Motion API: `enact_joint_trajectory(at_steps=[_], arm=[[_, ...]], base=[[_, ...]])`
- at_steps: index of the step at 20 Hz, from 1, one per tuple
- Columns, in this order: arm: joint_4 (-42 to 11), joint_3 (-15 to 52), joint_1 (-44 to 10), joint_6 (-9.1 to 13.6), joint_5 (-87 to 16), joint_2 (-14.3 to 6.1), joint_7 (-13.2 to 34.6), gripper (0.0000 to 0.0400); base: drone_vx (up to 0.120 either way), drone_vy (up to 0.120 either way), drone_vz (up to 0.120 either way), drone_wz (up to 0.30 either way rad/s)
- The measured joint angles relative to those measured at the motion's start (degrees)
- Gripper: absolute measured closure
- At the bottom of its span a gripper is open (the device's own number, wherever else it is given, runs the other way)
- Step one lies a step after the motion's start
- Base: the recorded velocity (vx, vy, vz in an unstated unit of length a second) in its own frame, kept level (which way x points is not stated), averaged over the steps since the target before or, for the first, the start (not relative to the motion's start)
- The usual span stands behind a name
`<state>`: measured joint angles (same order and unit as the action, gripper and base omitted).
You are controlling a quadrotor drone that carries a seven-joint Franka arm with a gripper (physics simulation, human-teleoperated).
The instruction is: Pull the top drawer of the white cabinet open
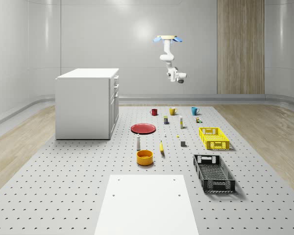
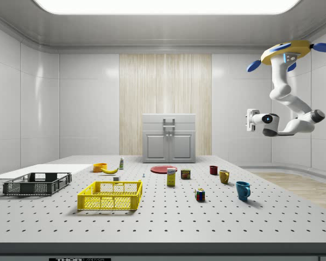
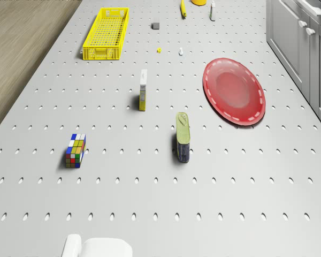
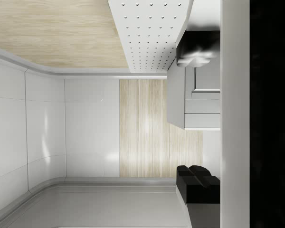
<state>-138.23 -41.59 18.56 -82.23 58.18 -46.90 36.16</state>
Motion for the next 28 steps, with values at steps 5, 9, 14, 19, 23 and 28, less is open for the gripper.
enact_joint_trajectory(at_steps=[5,9,14,19,23,28], arm=[[-0.5,-1.2,2.0,-1.5,-0.5,-1.4,0.6,0.0095],[-0.7,-2.0,3.5,-2.7,-1.0,-2.5,1.2,0.0095],[-0.9,-2.9,5.3,-4.1,-1.9,-3.8,1.9,0.0095],[-1.1,-3.7,6.9,-5.4,-2.8,-5.2,2.7,0.0095],[-1.2,-4.2,8.1,-6.5,-3.5,-6.2,3.3,0.0095],[-1.4,-4.8,9.5,-7.7,-4.4,-7.4,4.0,0.0095]], base=[[0.120,-0.120,0.120,0.000],[0.120,-0.120,0.090,0.000],[0.120,-0.120,0.048,0.000],[0.120,-0.120,0.008,0.000],[0.120,-0.120,0.000,0.000],[0.120,-0.120,0.000,0.000]])
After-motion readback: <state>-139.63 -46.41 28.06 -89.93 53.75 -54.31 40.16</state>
